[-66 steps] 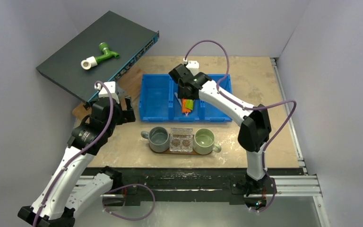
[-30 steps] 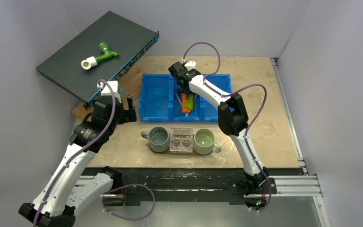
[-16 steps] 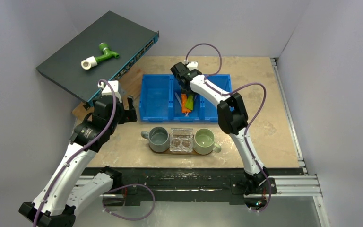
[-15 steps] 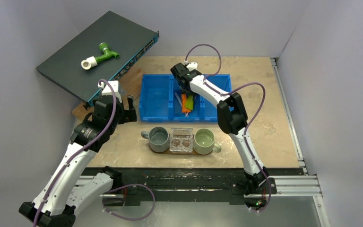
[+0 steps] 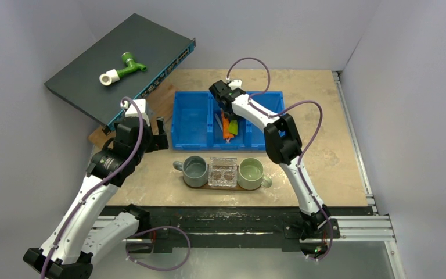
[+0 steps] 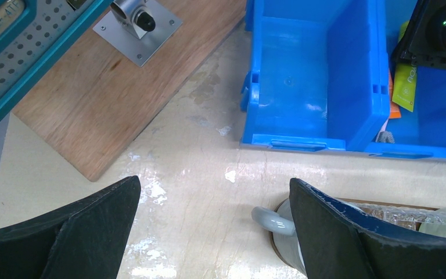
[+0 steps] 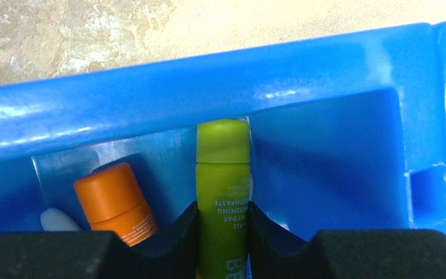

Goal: Prepare toiletry sets of a toothbrush and toothpaste on the tray

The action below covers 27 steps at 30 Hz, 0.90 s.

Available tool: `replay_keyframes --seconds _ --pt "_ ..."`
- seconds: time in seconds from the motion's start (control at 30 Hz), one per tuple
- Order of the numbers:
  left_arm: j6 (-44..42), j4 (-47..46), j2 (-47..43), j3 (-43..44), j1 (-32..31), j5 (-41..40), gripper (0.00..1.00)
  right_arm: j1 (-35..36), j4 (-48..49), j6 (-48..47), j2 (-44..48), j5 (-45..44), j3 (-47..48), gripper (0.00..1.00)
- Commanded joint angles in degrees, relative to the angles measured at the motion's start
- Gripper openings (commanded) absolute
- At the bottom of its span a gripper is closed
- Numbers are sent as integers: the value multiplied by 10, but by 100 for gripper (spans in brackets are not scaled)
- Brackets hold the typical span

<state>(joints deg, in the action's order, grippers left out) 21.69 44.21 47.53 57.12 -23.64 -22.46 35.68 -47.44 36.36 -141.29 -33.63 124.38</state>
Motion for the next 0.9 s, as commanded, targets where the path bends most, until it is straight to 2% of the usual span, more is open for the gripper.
replay_keyframes --seconds 0.0,0.6,0.87 --pt "-6 -15 -1 26 3 2 100 0 17 5 28 1 -7 29" --pt "-7 -12 3 27 3 -3 100 0 21 -6 152 -27 -59 24" --pt "-13 -14 5 27 4 3 100 1 88 -79 284 29 -171 24"
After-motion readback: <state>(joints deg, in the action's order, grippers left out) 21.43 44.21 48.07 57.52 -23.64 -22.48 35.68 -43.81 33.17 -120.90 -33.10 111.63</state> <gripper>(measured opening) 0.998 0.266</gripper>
